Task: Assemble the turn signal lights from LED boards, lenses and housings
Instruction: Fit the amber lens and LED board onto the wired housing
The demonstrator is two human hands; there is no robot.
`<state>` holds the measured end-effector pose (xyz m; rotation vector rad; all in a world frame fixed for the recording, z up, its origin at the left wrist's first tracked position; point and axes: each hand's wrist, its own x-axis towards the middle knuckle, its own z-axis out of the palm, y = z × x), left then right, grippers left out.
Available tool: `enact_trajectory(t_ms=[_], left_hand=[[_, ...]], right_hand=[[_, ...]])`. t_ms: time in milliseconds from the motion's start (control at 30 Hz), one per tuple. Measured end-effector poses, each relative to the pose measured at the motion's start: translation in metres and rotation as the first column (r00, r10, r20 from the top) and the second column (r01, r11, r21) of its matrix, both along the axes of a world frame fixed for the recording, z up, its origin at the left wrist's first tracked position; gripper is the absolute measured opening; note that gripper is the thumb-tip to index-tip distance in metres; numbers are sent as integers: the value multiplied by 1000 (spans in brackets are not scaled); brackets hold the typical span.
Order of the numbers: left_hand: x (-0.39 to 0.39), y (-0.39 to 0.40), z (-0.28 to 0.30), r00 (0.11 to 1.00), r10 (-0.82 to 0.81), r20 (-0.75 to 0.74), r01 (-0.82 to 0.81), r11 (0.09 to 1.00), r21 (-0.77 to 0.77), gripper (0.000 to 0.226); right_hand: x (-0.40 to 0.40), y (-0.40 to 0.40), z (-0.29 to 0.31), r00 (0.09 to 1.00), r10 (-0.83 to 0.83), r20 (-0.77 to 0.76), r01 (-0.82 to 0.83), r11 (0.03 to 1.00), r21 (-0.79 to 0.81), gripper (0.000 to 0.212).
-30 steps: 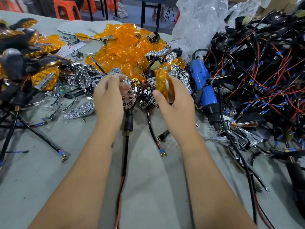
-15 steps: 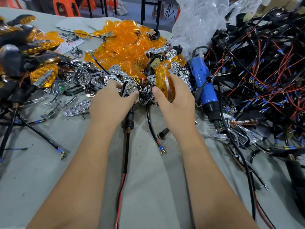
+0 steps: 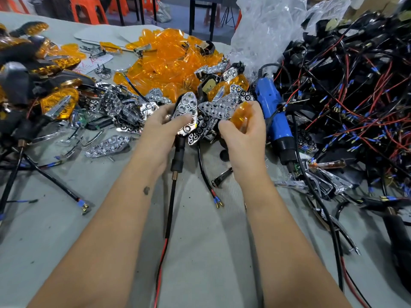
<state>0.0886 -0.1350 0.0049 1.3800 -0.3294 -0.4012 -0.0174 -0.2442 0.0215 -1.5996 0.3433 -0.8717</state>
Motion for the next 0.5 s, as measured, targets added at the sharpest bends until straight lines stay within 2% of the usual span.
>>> enact_trajectory(t_ms=[100, 167, 233, 367, 500], left_hand=[[-11, -8, 1, 987, -137, -80, 122, 979, -165, 18], [-16, -12, 1, 973, -210, -94, 187, 959, -212, 16], [-21, -13, 0, 952, -288, -104, 259, 938, -230, 13], [-26, -15, -1, 931, -362, -41, 346, 915, -206, 25], [-27, -16, -1, 928, -368, -52, 353, 917, -184, 41]], right_hand=[[1, -5, 3, 999, -34, 33, 30, 993, 118, 16], [2, -6, 5, 995, 14, 99, -37, 970, 242, 8], [2, -7, 5, 991, 38, 131, -76, 952, 297, 10], [-1, -7, 7, 997, 28, 66, -43, 970, 239, 14], [-3, -5, 9, 998, 41, 42, -49, 976, 214, 14]])
